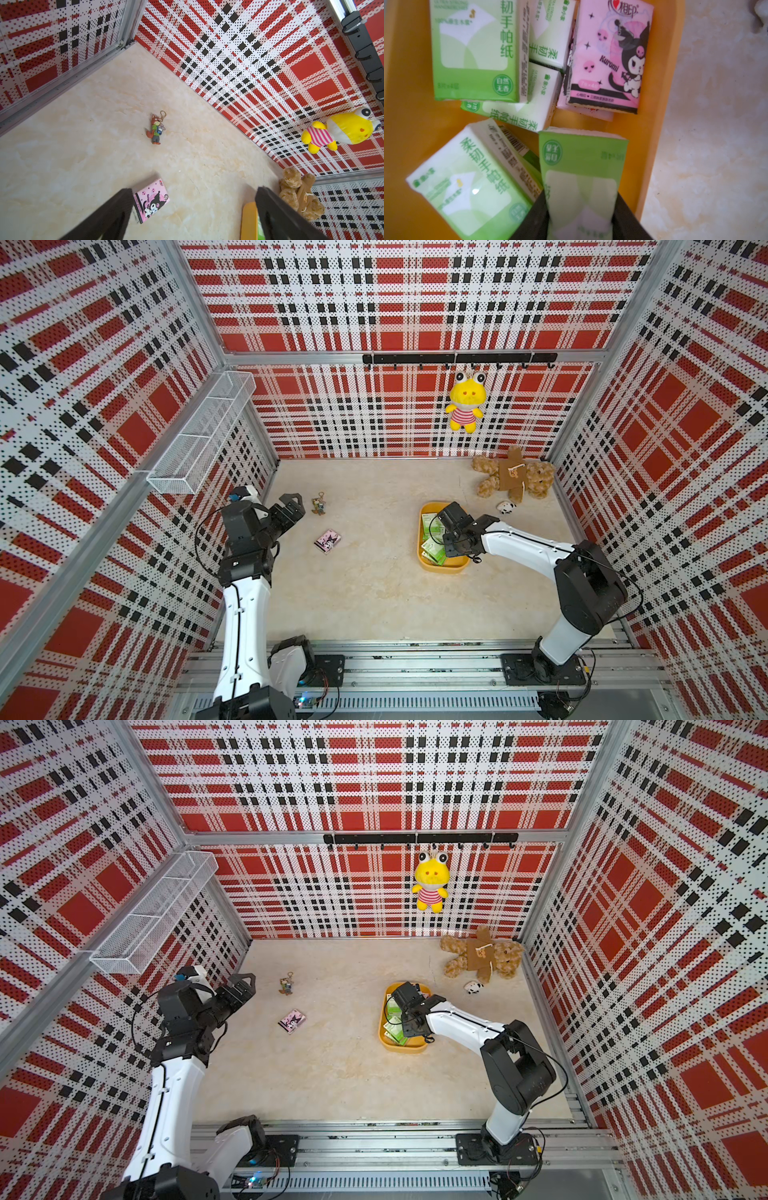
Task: Put the pocket tissues into the storage box
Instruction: Place the pocket tissues in the storage box.
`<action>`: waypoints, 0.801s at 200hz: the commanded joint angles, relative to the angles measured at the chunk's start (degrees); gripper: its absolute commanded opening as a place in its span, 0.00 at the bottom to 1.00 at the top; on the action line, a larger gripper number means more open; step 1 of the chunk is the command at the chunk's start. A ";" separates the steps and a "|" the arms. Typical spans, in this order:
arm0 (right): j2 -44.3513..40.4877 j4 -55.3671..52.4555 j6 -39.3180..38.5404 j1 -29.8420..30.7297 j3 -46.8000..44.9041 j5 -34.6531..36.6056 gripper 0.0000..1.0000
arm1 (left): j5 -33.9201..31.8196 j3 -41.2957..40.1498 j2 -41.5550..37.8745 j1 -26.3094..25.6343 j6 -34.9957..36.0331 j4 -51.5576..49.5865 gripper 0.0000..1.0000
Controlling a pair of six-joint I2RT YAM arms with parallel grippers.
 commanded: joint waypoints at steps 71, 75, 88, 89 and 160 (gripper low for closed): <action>-1.30 -0.64 1.16 0.58 0.10 -2.60 0.77 | 0.42 -0.10 -1.04 0.24 0.64 0.61 0.99; -1.33 -0.65 1.12 0.58 0.38 -2.56 0.77 | 0.42 -0.11 -1.08 0.18 0.64 0.62 0.99; -1.49 -1.07 1.05 0.58 1.53 -2.34 0.77 | 0.50 -0.01 -1.04 0.19 0.54 0.62 0.99; -1.50 -1.10 1.08 0.58 1.67 -2.33 0.77 | 0.51 -0.01 -1.06 0.23 0.55 0.61 0.99; -4.36 -1.89 1.16 1.92 9.60 -5.03 0.77 | 0.60 0.49 -0.82 0.24 0.49 0.61 0.99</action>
